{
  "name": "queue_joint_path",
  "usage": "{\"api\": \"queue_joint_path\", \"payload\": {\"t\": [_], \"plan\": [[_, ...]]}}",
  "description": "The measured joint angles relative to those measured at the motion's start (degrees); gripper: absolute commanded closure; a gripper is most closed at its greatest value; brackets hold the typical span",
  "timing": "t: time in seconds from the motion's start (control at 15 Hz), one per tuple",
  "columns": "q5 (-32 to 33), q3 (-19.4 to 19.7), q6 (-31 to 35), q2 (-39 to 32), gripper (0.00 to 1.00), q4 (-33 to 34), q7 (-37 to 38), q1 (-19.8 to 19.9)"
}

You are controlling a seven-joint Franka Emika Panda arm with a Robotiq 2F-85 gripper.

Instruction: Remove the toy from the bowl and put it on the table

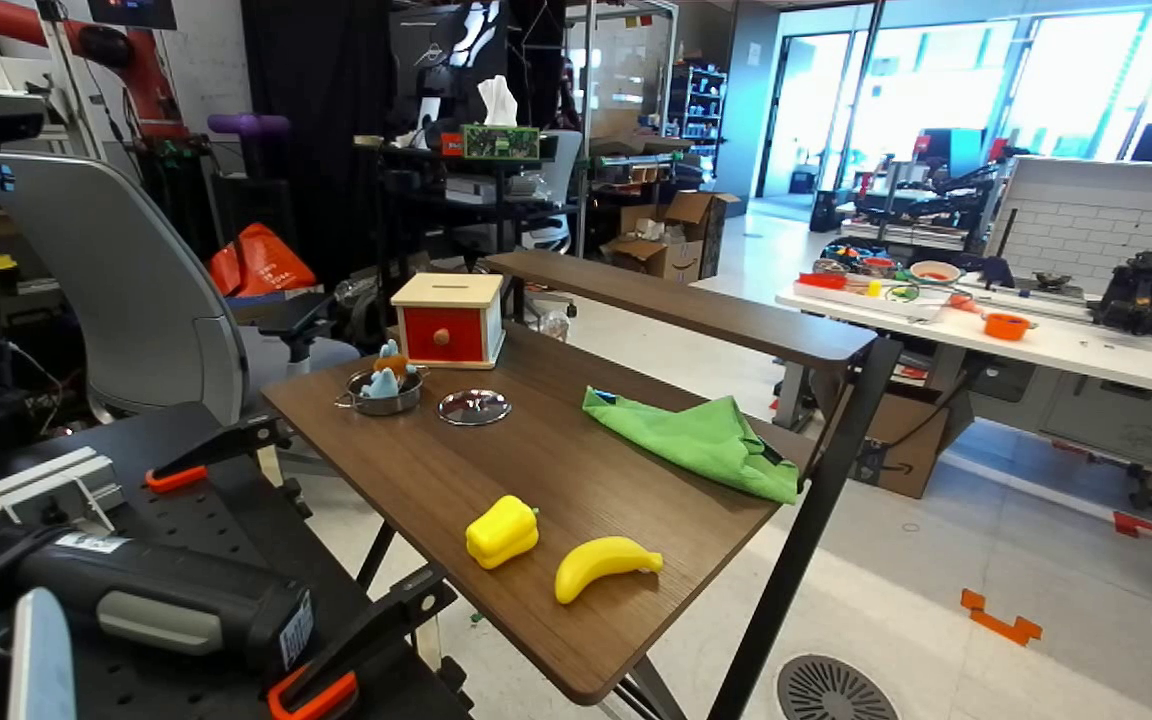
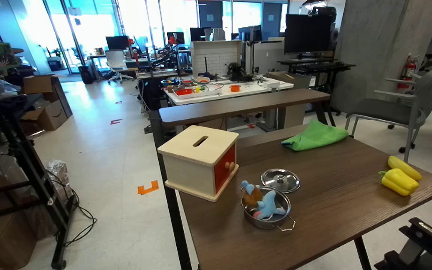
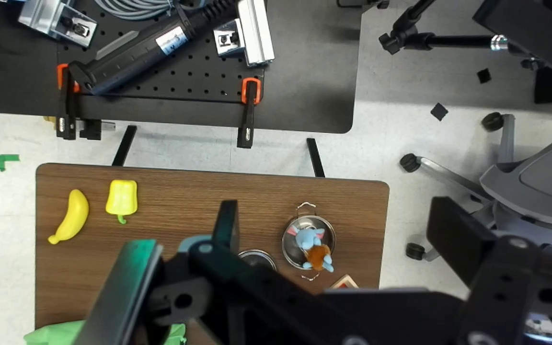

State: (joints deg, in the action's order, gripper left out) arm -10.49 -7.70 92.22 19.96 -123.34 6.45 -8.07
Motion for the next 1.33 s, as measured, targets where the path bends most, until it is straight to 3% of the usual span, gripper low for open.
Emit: {"api": "queue_joint_path", "payload": {"t": [0.4, 1.07, 1.33], "plan": [[4.11, -5.25, 5.82, -9.84, 0.00, 0.79, 1.64, -0.87], [20.19, -7.55, 42.95, -23.77, 0.00, -6.56, 12.17, -3.99], [24.93, -7.07, 52.21, -31.22, 0.00, -7.09, 12.71, -5.62]]}}
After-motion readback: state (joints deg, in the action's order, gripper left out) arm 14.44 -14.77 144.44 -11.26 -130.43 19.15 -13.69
